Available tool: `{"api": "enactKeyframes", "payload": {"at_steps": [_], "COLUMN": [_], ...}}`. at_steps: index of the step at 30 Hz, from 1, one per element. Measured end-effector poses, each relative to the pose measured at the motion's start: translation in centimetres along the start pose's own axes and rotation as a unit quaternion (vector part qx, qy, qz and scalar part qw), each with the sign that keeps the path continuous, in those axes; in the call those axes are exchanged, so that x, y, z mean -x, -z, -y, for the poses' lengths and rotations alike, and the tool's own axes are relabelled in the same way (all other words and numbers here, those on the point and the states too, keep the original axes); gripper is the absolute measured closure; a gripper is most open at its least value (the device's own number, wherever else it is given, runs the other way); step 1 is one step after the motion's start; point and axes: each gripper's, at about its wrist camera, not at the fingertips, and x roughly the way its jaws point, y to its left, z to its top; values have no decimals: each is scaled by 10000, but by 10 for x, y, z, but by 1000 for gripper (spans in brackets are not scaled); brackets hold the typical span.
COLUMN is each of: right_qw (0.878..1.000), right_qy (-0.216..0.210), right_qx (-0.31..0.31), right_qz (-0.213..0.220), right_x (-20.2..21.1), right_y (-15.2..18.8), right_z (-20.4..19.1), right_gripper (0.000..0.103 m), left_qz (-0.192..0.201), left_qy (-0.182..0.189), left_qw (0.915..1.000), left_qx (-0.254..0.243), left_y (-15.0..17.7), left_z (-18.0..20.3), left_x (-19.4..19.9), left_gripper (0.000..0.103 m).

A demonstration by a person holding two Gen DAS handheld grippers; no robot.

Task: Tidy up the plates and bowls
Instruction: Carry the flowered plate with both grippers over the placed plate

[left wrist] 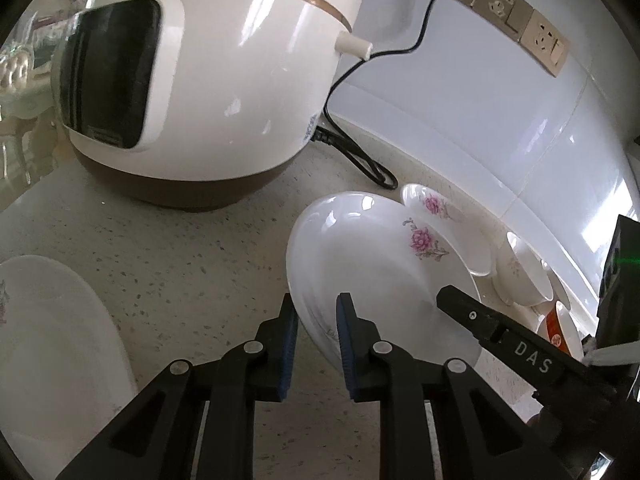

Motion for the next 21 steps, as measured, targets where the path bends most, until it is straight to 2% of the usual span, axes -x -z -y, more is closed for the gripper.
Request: {"api": "enactKeyframes", "payload": {"at_steps": [11,21], "right_qw": [9994,9953], "right_qy": [-272,-660], "right_qx": [196,702], "right_qz": [97,85], "right_x": [8,17], "right_y": [3,16], "right_z": [-18,-53], "right_gripper": [75,75], "left_qz": [244,435], "left_qy": [-216,-466], "left_qw": [9994,9974], "left_qx": [110,324], "left_y": [4,15], "left_z": [-8,-34], "left_x": [28,68], "left_gripper": [84,84]}}
